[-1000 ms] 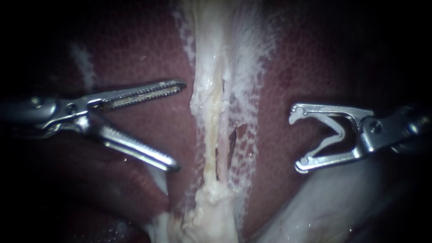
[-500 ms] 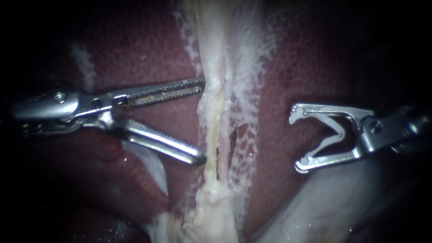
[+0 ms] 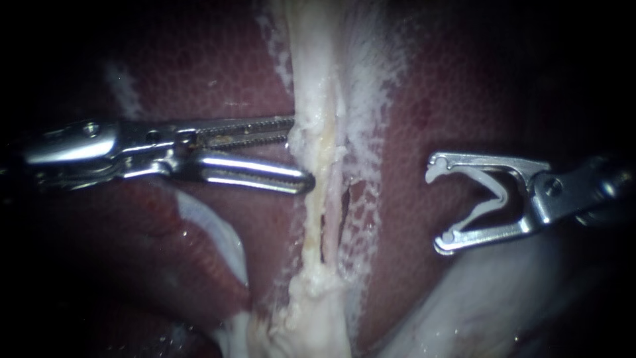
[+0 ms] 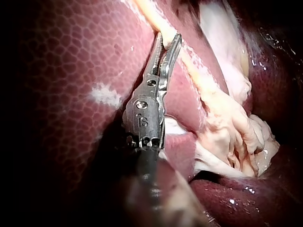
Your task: Grabbing gallbladder
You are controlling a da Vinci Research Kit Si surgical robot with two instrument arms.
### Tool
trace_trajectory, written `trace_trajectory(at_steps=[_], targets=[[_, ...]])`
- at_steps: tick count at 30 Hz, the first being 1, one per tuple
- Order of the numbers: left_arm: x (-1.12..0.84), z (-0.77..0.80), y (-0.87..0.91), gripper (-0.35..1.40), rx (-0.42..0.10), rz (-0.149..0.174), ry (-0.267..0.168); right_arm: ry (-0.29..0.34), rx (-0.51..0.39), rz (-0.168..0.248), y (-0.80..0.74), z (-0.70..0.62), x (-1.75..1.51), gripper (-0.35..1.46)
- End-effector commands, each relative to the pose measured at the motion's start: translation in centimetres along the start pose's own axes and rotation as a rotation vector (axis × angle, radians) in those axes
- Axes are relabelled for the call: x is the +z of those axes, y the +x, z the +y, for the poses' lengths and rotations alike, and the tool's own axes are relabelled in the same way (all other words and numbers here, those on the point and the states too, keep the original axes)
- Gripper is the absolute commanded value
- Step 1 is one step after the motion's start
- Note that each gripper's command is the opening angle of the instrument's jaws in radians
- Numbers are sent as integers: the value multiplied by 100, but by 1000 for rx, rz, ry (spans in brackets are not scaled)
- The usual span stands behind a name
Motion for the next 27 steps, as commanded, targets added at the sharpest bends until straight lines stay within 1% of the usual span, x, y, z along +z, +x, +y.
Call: trace_trajectory(at_steps=[1, 4, 9, 19, 27], targets=[[-1, 0, 0, -35, -7, 7, 0, 0, 0, 0, 0, 0, 0, 60], [-4, -1, 0, -35, -25, 20, -6, 0, 0, 0, 0, 0, 0, 60], [-7, -1, 1, -35, -37, 37, -16, 0, 0, 0, 0, 0, 0, 60], [-9, -3, 0, -35, -42, 34, -34, 0, 0, 0, 0, 0, 0, 60], [-10, -5, -1, -35, -44, 34, -32, 0, 0, 0, 0, 0, 0, 60]])
